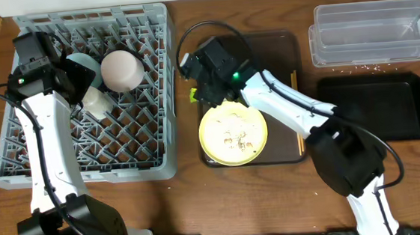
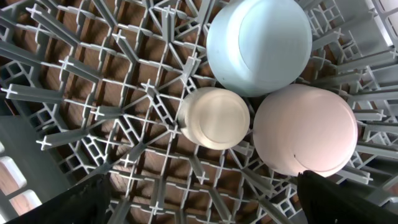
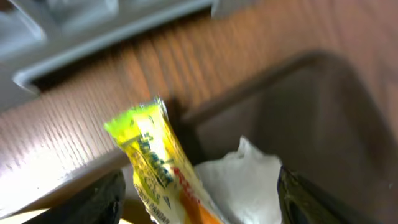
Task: Sort waste into correct bins and load items into the dishwasher
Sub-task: 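Reach the right gripper to the yellow-green snack wrapper on the tray, then grasp the snack wrapper with the right gripper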
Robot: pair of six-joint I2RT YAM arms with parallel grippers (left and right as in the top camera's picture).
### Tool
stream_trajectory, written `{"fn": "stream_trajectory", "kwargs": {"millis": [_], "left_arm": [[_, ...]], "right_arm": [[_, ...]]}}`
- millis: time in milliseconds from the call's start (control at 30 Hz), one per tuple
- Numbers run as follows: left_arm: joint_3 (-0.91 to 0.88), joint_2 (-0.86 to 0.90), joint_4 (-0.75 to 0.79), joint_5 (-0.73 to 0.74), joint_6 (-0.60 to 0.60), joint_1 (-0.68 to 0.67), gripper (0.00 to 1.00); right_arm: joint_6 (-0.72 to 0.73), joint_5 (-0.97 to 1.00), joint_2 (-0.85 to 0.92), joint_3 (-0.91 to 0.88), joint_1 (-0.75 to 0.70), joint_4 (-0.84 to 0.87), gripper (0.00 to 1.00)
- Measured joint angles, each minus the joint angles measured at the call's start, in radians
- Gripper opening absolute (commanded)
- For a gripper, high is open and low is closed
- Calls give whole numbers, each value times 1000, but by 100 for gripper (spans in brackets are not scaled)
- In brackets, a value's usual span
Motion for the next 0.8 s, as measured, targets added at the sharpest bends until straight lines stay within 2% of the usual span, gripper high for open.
{"fn": "stream_trajectory", "kwargs": {"millis": [233, 467, 800], "left_arm": [[0, 0, 0, 0, 0, 0, 97], [0, 0, 0, 0, 0, 0, 97], [0, 0, 0, 0, 0, 0, 97]], "right_arm": [[-4, 19, 60, 0, -1, -57, 77], [-25, -10, 61, 0, 0, -91, 68], [-37, -12, 63, 0, -3, -50, 25]]}}
